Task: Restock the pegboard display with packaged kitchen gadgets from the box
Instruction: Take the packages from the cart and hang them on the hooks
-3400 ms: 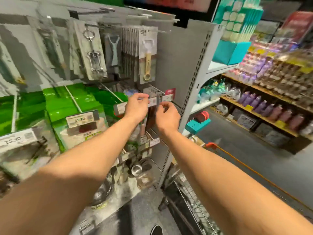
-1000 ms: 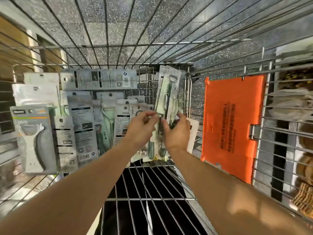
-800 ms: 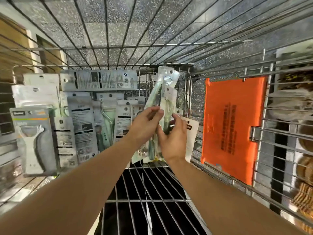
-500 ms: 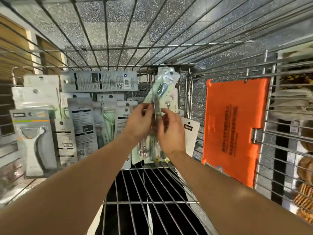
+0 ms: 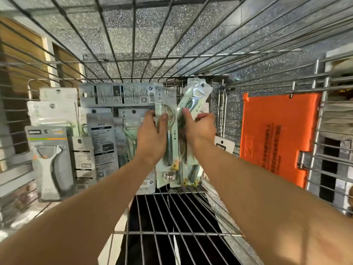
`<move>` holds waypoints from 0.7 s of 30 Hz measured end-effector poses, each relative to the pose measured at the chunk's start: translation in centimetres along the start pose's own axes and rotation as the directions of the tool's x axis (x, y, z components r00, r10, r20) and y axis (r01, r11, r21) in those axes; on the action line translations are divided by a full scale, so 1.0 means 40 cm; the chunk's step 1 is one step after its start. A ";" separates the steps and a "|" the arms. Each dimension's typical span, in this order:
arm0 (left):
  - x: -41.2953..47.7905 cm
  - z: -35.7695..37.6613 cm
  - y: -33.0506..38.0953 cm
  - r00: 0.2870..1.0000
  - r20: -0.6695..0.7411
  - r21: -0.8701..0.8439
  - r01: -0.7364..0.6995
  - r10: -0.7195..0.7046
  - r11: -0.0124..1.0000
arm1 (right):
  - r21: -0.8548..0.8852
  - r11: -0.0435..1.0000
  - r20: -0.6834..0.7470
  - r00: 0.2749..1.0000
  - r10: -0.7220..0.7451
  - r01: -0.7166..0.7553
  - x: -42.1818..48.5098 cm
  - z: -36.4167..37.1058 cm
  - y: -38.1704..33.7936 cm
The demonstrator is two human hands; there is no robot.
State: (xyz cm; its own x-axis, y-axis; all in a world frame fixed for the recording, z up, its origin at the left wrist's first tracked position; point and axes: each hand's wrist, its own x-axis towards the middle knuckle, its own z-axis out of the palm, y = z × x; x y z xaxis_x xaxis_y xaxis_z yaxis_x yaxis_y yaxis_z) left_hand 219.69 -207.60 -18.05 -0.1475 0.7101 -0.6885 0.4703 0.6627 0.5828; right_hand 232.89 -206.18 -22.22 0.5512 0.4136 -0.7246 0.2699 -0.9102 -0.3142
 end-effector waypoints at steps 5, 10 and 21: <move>0.000 -0.018 -0.028 0.999 0.026 -0.081 -0.019 0.021 0.997 | 0.029 0.999 0.031 0.999 -0.016 0.016 0.010 -0.011 0.013; -0.010 -0.018 -0.034 0.999 0.005 -0.083 -0.039 0.040 0.996 | 0.041 0.999 0.008 1.000 -0.002 0.001 0.003 -0.012 0.031; -0.028 -0.009 -0.009 0.999 0.042 -0.033 -0.028 0.030 0.999 | -0.097 0.993 -0.033 0.997 0.067 -0.070 -0.007 -0.046 0.052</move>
State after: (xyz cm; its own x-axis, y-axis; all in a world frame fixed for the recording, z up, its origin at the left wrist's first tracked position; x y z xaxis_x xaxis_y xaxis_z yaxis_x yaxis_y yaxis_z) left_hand 219.36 -208.53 -17.33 -0.0969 0.7188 -0.6884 0.4450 0.6500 0.6160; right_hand 234.77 -208.14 -21.54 0.5938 0.3522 -0.7234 0.3063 -0.9304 -0.2015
